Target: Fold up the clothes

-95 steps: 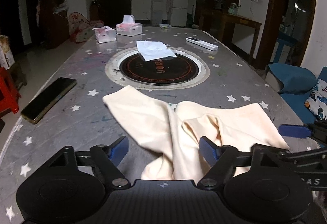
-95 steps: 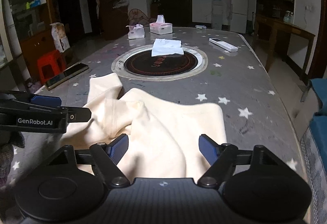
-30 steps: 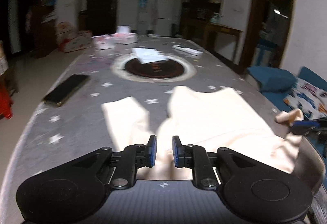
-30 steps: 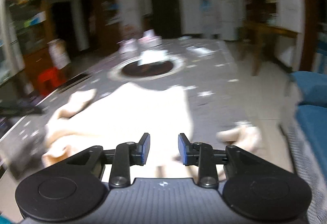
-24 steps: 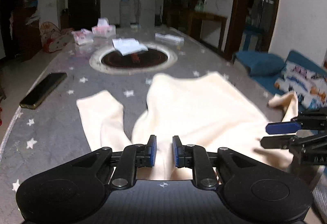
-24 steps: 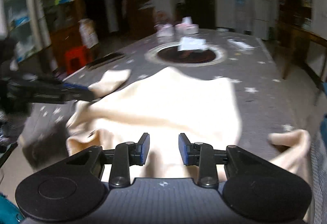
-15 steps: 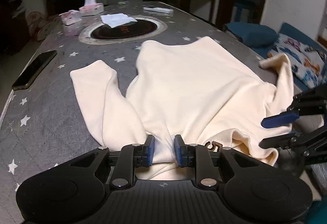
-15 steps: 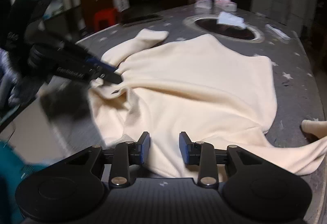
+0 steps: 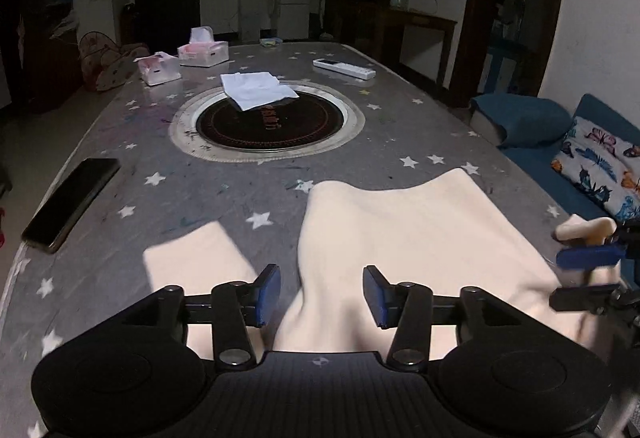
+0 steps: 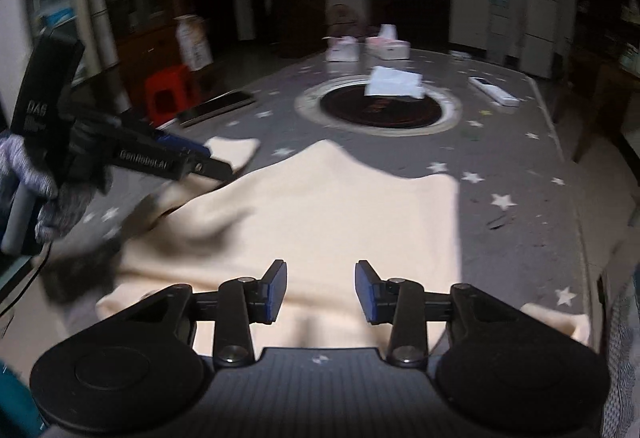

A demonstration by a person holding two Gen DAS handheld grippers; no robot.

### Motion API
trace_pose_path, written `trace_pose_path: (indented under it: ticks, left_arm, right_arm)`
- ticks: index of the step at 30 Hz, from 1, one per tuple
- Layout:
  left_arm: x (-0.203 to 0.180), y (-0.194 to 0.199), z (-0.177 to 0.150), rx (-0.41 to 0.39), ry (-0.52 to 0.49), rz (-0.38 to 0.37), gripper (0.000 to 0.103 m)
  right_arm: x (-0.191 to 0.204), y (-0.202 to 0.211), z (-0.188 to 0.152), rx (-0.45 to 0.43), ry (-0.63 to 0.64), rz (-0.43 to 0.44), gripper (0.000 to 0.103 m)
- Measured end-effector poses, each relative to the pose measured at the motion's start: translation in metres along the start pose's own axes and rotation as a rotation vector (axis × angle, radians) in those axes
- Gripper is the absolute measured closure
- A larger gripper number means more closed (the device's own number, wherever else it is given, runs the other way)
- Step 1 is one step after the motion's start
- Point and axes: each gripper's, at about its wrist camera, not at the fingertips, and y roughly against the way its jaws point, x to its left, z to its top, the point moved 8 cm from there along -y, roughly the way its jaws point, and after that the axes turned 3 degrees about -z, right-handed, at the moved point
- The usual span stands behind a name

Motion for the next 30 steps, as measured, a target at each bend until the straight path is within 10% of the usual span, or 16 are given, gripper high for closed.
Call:
trace_pose_path:
  ticks: [9,15,27,30]
  left_arm:
    - [0.017,-0.063,0.011,0.079,0.078,0.035,0.055]
    - [0.011,-0.069,0.016,0.059,0.099,-0.023,0.097]
    - [-0.092,-0.018,-0.015,-0.013,-0.213,-0.379,0.093]
    - [-0.095,-0.013,-0.014,-0.038,-0.237,-0.364,0.092]
  right_arm:
    - [-0.063,-0.05,0.027,0.021,-0.112,-0.091,0.057]
    - [-0.095,-0.083,0.034,0.046,-0.188,-0.121,0.057]
    - [-0.129,-0.091,0.041,0.014,-0.281,-0.181,0.057]
    - [-0.135,-0.089,0.04,0.011,-0.287,-0.204,0.057]
